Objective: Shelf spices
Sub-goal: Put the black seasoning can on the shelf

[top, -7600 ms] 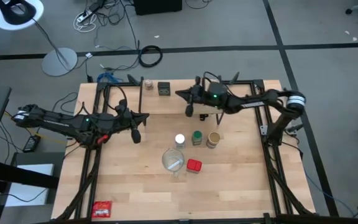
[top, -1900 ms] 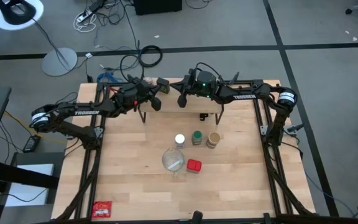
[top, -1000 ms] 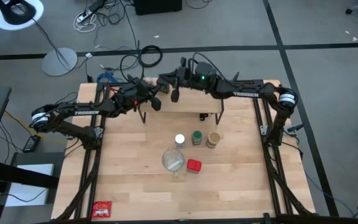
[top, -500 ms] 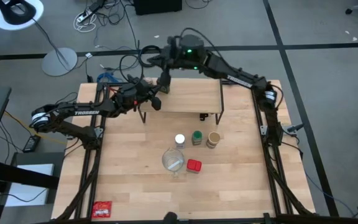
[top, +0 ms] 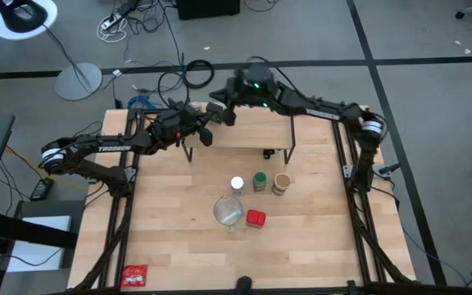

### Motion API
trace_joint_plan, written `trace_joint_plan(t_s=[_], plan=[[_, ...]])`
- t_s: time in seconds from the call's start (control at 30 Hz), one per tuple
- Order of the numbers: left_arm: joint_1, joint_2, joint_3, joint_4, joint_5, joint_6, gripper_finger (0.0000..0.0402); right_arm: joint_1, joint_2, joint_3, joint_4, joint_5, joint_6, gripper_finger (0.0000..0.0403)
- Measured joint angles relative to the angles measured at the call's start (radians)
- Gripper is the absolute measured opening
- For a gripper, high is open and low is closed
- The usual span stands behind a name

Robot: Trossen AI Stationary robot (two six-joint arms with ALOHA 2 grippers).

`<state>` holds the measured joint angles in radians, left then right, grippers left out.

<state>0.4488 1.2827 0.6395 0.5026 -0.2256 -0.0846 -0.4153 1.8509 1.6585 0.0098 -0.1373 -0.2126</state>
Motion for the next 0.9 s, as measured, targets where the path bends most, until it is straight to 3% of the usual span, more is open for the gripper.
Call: trace_joint_plan(t_s=[0.2, 0.37, 0.7, 0.9], plan=[[0.000, 0.000, 0.000, 0.004, 0.002, 0.004, 0.0001, 0.000, -0.174, -0.399, 0.359, 0.039, 0.079, 0.0000], [0.000, 0.000, 0.000, 0.009, 0.003, 0.005, 0.0001, 0.000, -0.172, -0.579, 0.458, 0.035, 0.141, 0.0000], [0.000, 0.000, 0.000, -0.002, 0.002, -0.001, 0.0001, 0.007, -0.029, -0.607, 0.677, 0.013, 0.217, 0.0000], [0.000, 0.000, 0.000, -0.007, 0.002, 0.000, 0.0001, -0.001, 0.000, -0.609, 0.685, 0.014, 0.223, 0.0000]])
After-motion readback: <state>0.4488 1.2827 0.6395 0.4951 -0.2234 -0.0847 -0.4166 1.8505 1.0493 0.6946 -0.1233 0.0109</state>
